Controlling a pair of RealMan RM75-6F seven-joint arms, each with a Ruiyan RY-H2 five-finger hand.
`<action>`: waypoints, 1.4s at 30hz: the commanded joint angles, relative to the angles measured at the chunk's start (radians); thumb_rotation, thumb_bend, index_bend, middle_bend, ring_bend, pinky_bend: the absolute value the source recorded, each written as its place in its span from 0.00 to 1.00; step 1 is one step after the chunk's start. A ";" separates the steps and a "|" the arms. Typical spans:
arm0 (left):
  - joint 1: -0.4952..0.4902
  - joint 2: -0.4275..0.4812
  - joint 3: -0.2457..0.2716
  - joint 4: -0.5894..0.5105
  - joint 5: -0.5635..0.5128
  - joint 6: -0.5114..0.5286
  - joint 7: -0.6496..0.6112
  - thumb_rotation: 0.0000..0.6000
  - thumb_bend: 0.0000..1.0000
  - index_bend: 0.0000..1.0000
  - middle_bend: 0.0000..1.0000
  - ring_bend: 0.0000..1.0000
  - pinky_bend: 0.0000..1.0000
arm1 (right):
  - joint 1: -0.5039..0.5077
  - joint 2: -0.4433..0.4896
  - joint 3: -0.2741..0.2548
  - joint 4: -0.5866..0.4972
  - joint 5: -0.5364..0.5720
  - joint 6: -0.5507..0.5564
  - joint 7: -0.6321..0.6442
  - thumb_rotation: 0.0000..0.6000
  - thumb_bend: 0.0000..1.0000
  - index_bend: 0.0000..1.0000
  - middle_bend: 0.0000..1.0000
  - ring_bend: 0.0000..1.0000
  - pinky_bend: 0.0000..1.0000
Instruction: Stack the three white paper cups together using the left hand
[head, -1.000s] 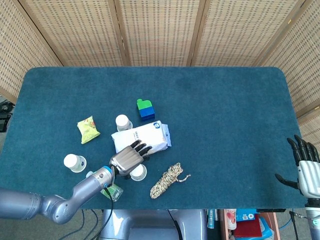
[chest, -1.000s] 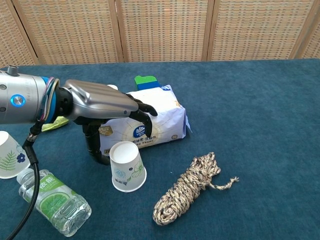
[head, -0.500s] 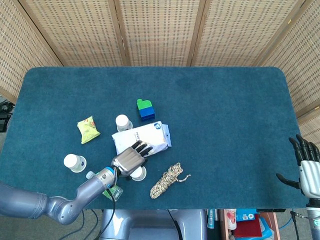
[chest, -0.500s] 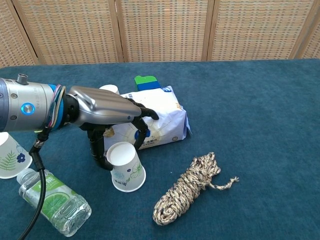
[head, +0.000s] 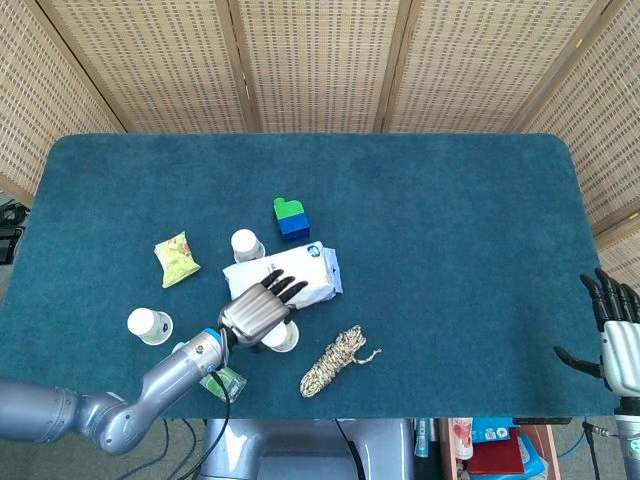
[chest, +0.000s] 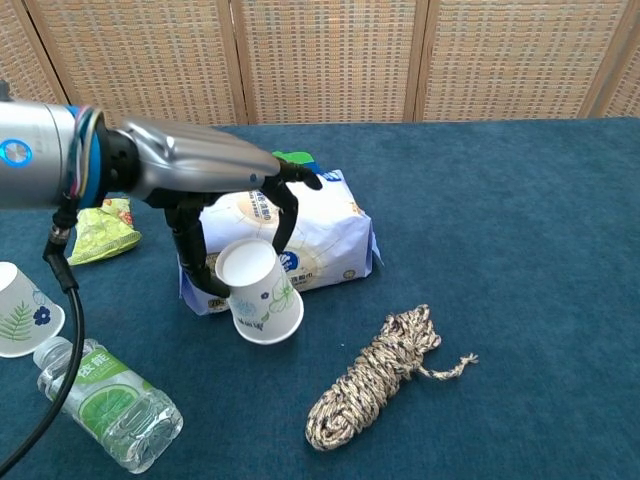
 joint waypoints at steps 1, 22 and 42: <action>0.010 0.059 -0.020 -0.052 0.034 0.026 -0.024 1.00 0.22 0.53 0.00 0.00 0.00 | -0.001 0.001 0.000 -0.001 -0.001 0.001 -0.001 1.00 0.00 0.00 0.00 0.00 0.00; 0.250 0.588 -0.010 -0.154 0.350 0.014 -0.355 1.00 0.22 0.53 0.00 0.00 0.00 | 0.003 -0.008 -0.006 -0.009 -0.003 -0.006 -0.041 1.00 0.00 0.00 0.00 0.00 0.00; 0.500 0.689 0.116 0.025 0.706 -0.032 -0.630 1.00 0.22 0.53 0.00 0.00 0.00 | 0.007 -0.016 -0.009 -0.011 -0.003 -0.014 -0.064 1.00 0.00 0.00 0.00 0.00 0.00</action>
